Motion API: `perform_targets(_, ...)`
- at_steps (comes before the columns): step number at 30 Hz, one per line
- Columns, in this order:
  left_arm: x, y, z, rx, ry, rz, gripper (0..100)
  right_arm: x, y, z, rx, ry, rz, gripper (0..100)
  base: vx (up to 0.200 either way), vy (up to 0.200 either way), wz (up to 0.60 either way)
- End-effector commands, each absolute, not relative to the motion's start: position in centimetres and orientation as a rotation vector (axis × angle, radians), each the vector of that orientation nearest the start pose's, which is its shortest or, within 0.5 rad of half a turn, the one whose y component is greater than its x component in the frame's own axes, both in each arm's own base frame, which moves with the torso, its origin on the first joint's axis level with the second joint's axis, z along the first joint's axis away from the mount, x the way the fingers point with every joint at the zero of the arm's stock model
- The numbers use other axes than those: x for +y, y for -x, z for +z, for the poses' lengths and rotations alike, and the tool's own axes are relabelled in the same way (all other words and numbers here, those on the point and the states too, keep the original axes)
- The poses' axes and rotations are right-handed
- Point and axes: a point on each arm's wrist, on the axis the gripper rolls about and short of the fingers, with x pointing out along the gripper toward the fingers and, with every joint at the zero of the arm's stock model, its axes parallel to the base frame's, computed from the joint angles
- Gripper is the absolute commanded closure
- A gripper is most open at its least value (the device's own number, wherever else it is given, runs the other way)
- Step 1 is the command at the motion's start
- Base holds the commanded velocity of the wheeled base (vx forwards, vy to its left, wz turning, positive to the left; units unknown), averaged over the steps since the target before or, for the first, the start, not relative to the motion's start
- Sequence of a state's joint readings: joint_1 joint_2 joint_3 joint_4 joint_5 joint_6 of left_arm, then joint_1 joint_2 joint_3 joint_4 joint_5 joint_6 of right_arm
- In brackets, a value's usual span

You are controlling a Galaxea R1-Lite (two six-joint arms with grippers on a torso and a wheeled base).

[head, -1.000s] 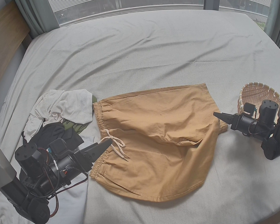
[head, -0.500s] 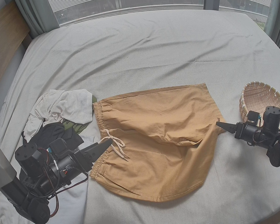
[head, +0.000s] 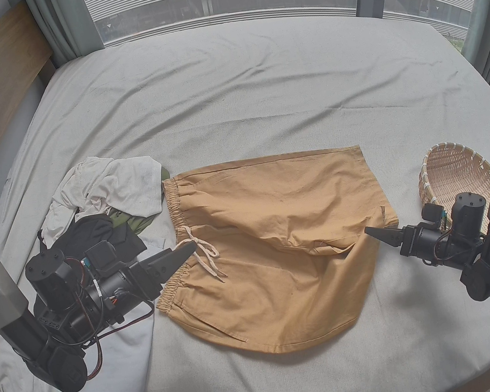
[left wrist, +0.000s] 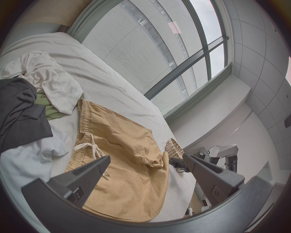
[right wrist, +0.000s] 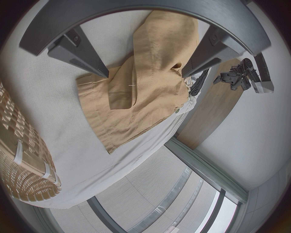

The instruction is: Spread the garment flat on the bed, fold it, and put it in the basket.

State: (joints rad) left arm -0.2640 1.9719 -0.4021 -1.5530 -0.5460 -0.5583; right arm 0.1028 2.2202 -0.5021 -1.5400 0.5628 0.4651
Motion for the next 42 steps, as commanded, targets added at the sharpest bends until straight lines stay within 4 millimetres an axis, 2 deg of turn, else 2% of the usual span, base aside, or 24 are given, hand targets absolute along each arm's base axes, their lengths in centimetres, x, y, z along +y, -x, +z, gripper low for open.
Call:
perform_targets(1,-8.7,-27.8,10.2,0.234,0.528,-0.786,0,5.0,-32.5,3.6,0.334,-0.486,0.621,0,0.000,0.000,0.00)
perform_targets(12,-8.9,-27.7,10.5,0.226,0.527,-0.793,0,6.1,-32.4,2.7,0.370,-0.488,0.647,0,0.000,0.000,0.00)
perform_targets(22,-8.9,-27.6,10.7,0.220,0.527,-0.798,0,8.0,-31.8,2.0,0.417,-0.489,0.701,0,0.000,0.000,0.00)
perform_targets(31,-9.1,-27.5,10.7,0.222,0.527,-0.802,0,7.6,-28.1,1.7,0.531,-0.502,0.718,0,0.000,0.000,0.00)
perform_targets(38,-9.2,-27.5,10.5,0.228,0.525,-0.807,0,7.1,-26.4,3.3,0.528,-0.508,0.772,0,0.000,0.000,0.00)
perform_targets(42,-9.4,-27.5,10.5,0.231,0.525,-0.811,0,6.8,-24.3,3.6,0.568,-0.511,0.772,0,0.000,0.000,0.00)
